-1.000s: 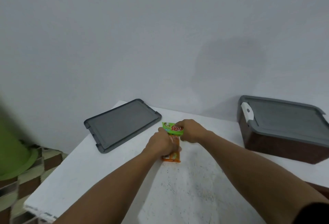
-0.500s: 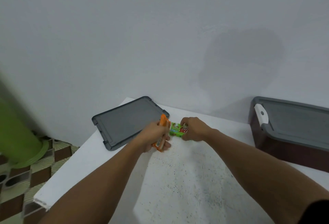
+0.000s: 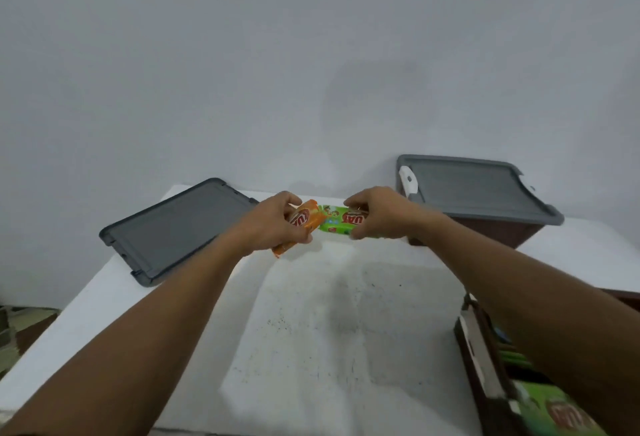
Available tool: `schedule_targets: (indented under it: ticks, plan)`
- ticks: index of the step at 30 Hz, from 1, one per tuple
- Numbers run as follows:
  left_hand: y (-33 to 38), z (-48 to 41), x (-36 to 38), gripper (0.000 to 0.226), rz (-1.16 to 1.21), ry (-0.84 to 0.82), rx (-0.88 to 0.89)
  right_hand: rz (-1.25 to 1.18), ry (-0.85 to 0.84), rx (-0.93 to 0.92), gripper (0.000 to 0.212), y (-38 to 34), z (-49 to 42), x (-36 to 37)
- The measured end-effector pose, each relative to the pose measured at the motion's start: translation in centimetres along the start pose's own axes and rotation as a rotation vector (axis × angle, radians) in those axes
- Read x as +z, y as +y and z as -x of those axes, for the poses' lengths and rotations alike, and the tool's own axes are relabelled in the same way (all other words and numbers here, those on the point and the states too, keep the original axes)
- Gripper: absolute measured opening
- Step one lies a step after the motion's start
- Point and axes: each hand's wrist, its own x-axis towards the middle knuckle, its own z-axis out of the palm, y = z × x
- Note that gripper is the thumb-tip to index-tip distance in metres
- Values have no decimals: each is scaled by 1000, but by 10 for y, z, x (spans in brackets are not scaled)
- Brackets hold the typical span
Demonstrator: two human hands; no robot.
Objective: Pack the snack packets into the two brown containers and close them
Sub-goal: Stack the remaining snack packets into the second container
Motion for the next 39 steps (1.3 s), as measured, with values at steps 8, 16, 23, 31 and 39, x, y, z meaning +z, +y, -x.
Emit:
schedule_targets:
  ticks: [8,16,23,31,39]
  plan:
    - [104,35,82,61,-433,-45,263,142,33,17,63,68,125,-51]
    - [189,88,196,56,-427,-106,321,118,1,-33,56,147,265,-80]
    - [226,118,258,61,-488,-219,329,136,-41,-26,67,195,327,-78]
    - [232,130,281,67,-611,-305,251,116,-91,-20,69,222,352,-64]
    - [226,124,302,58,-552,-415,196,132,-176,12,69,234,359,-47]
